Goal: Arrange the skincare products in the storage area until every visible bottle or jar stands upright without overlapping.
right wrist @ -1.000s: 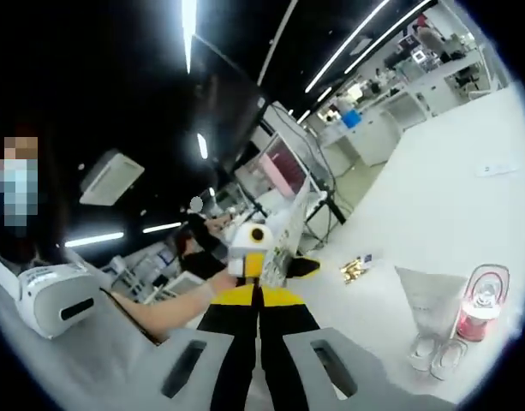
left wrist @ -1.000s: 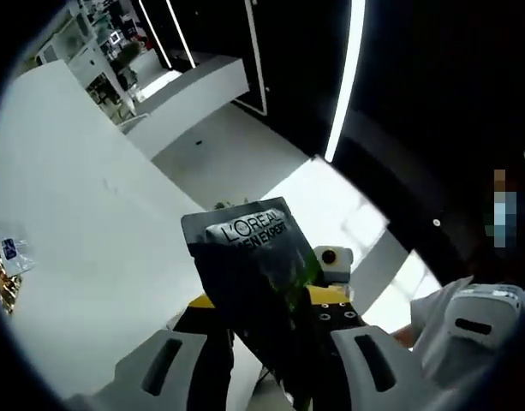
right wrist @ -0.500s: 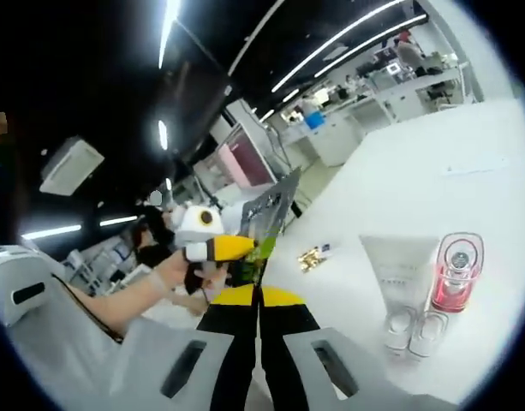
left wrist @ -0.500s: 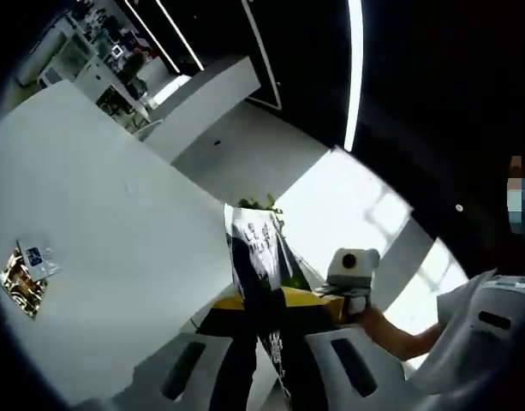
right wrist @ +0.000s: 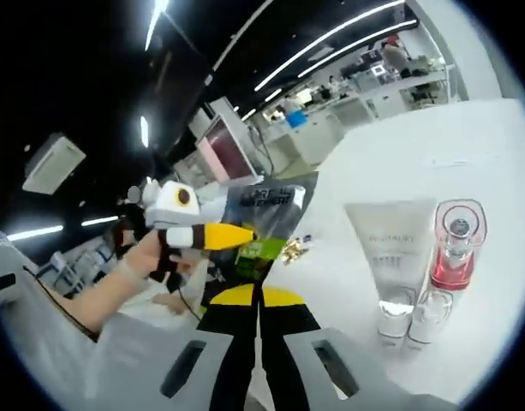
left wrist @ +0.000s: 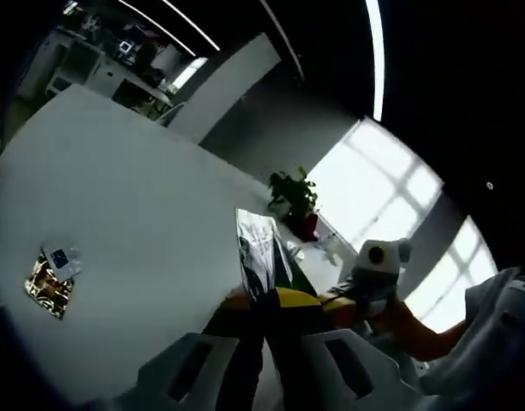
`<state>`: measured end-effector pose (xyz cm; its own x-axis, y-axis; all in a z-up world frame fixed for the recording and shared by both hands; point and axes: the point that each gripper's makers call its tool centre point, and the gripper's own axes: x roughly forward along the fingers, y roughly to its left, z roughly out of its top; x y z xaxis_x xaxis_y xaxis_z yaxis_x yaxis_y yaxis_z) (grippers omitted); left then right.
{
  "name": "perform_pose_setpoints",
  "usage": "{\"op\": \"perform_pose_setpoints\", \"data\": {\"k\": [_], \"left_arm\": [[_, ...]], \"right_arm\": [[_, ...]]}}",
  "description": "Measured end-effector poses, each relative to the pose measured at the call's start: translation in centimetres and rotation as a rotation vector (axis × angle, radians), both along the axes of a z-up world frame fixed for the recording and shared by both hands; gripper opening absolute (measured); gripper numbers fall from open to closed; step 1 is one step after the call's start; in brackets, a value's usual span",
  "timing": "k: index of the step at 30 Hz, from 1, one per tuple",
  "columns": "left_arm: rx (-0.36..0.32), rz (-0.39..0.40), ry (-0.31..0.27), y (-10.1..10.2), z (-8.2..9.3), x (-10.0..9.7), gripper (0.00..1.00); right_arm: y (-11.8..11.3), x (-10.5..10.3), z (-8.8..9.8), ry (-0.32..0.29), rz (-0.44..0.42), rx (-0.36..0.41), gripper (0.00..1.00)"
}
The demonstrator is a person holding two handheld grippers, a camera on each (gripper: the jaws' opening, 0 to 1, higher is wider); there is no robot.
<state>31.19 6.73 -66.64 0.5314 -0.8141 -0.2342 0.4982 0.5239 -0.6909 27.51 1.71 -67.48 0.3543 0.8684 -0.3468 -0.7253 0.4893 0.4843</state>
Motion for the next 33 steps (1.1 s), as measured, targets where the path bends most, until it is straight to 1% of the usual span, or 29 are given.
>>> {"op": "perform_pose_setpoints", "data": {"k": [3, 4, 6, 11, 12, 13, 14, 15, 17, 20, 21, 23, 26, 27, 28, 29, 30, 32, 33], "left_arm": [[0.054, 0.009, 0.045, -0.3, -1.3, 0.9, 0.00], [0.063, 0.005, 0.058, -0.4, -1.6, 1.1, 0.00], [0.077, -0.004, 0.066, -1.0, -2.1, 0.9, 0.00], [0.065, -0.012, 0.098, -1.2, -3.4, 0.6, 0.00], [0.046, -0.009, 0.107, -1.2, -3.6, 0.6, 0.00], [0.033, -0.008, 0.119, -1.1, -3.7, 0.8, 0.00], [0.041, -0.015, 0.127, -0.7, -3.9, 1.1, 0.00], [0.048, -0.022, 0.123, -0.6, -4.0, 1.0, 0.00], [0.042, -0.020, 0.136, -0.4, -4.3, 1.0, 0.00], [0.004, -0.017, 0.166, 0.1, -4.5, 0.9, 0.00], [-0.013, -0.016, 0.174, 0.2, -4.4, 0.7, 0.00], [-0.030, -0.014, 0.179, 0.4, -4.3, 0.5, 0.00], [-0.027, -0.010, 0.179, 0.3, -4.4, 0.4, 0.00], [-0.021, -0.006, 0.187, 0.3, -4.7, 0.4, 0.00], [-0.019, -0.006, 0.194, 0.3, -5.0, 0.4, 0.00], [-0.014, -0.001, 0.209, 0.3, -5.4, 0.3, 0.00], [-0.007, 0.005, 0.215, 0.4, -5.6, 0.3, 0.00], [0.015, 0.019, 0.220, 0.5, -6.3, 0.4, 0.00], [0.028, 0.021, 0.231, 0.4, -6.8, 0.3, 0.00]], "right_arm": [[0.0, 0.4, -0.7, 0.002, -0.019, -0.022, 0.01], [-0.1, 0.5, -1.0, 0.002, -0.021, -0.034, 0.01], [-0.3, 0.6, -1.3, 0.004, -0.022, -0.043, 0.01], [-0.9, 0.4, -2.4, 0.042, -0.017, -0.065, 0.01], [-0.9, 0.3, -2.6, 0.042, -0.015, -0.071, 0.01], [-0.9, 0.3, -2.9, 0.045, -0.015, -0.079, 0.01], [-0.9, 0.1, -3.0, 0.048, -0.007, -0.080, 0.02], [-0.8, 0.0, -3.1, 0.045, 0.006, -0.085, 0.02], [-0.8, 0.0, -3.7, 0.037, 0.012, -0.117, 0.02], [-0.8, -0.2, -4.4, 0.027, 0.031, -0.159, 0.04], [-0.8, -0.2, -4.5, 0.020, 0.035, -0.166, 0.05], [-0.8, -0.3, -4.5, 0.027, 0.036, -0.167, 0.05], [-1.1, -0.2, -4.7, 0.031, 0.035, -0.180, 0.05], [-1.3, -0.2, -4.8, 0.033, 0.035, -0.191, 0.05], [-1.7, -0.1, -4.9, 0.018, 0.040, -0.215, 0.05], [-1.9, -0.1, -4.8, 0.006, 0.040, -0.222, 0.07], [-2.0, 0.0, -4.6, -0.006, 0.037, -0.222, 0.07], [-1.9, 0.0, -4.2, -0.005, 0.038, -0.199, 0.04], [-1.8, 0.1, -4.1, -0.006, 0.039, -0.191, 0.04]]}}
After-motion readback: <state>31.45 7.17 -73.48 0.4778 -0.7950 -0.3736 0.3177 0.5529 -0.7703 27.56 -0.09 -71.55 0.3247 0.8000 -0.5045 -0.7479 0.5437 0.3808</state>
